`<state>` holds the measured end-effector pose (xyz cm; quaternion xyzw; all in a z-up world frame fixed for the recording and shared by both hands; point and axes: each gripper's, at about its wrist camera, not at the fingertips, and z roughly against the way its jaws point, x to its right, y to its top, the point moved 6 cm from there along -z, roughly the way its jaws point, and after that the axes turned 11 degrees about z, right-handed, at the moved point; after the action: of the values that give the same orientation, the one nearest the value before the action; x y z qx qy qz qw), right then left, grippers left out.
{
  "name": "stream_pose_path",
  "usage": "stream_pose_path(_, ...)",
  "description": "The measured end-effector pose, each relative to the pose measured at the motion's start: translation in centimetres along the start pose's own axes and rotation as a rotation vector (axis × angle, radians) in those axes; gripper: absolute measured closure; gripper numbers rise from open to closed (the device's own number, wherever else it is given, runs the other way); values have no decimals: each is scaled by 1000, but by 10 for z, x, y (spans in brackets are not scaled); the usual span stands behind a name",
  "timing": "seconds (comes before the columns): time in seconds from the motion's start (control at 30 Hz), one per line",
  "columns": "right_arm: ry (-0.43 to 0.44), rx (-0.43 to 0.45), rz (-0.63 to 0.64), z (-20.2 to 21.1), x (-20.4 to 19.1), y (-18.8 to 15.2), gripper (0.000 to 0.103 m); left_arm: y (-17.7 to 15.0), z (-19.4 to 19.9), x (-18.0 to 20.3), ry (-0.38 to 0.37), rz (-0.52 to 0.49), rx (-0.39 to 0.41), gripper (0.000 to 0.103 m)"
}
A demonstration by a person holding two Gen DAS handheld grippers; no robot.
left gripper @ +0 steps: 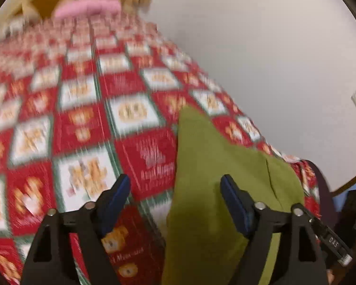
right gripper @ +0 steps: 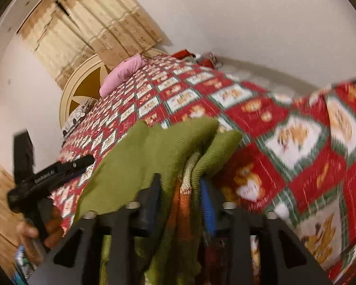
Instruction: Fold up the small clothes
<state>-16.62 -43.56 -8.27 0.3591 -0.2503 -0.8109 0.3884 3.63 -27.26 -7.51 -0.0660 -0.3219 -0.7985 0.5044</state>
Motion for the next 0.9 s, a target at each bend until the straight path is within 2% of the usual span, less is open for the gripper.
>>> stream_pose_path(0.03,8,-3,-12,1,2,-1,39,-5,-9,-4,-13,17,-48,17)
stream_pose_path(0.07,25,-3,-25,1,3,1,36,-9,-17,-6,-30,34,-87,17)
stream_pose_path(0.17,61,-37,-50,-9,3,1,34,-16,-36,0,-111,80,-169,10)
stream_pose_path(0.27,34,-128,-31,-35,4,-4,33,-17,-44,15,-81,10,-161,10)
stream_pose_path(0.3,45,-143,-41,-43,5,-6,33,-19,-46,23,-82,-30,-163,21)
stream_pose_path(0.33,34,-141,-37,-48,4,-7,34,-21,-46,30,-99,-59,-168,41)
stream_pose_path(0.37,21,-126,-15,-47,1,-5,36,-24,-44,37,-115,-80,-168,42)
stream_pose_path(0.4,28,-119,3,-47,-5,-3,58,-24,-41,39,-102,-95,-144,46)
stream_pose_path(0.43,22,-116,22,-47,-13,-1,66,-26,-37,41,-92,-112,-120,52)
stream_pose_path(0.53,-59,-80,168,-37,-36,11,72,-26,-19,45,-79,-141,-40,63)
stream_pose_path(0.6,-87,-21,265,-23,-51,24,73,-25,-9,51,-79,-154,1,64)
stream_pose_path(0.73,-109,54,297,-15,-50,52,74,-13,6,60,-71,-140,69,64)
stream_pose_path(0.8,-130,58,287,-23,-38,58,74,-8,-2,66,-17,-171,90,64)
stream_pose_path(0.83,-183,53,315,-35,-30,59,74,-6,-8,69,27,-189,110,64)
stream_pose_path(0.9,-252,15,350,-56,-17,54,74,-5,-29,71,157,-238,158,64)
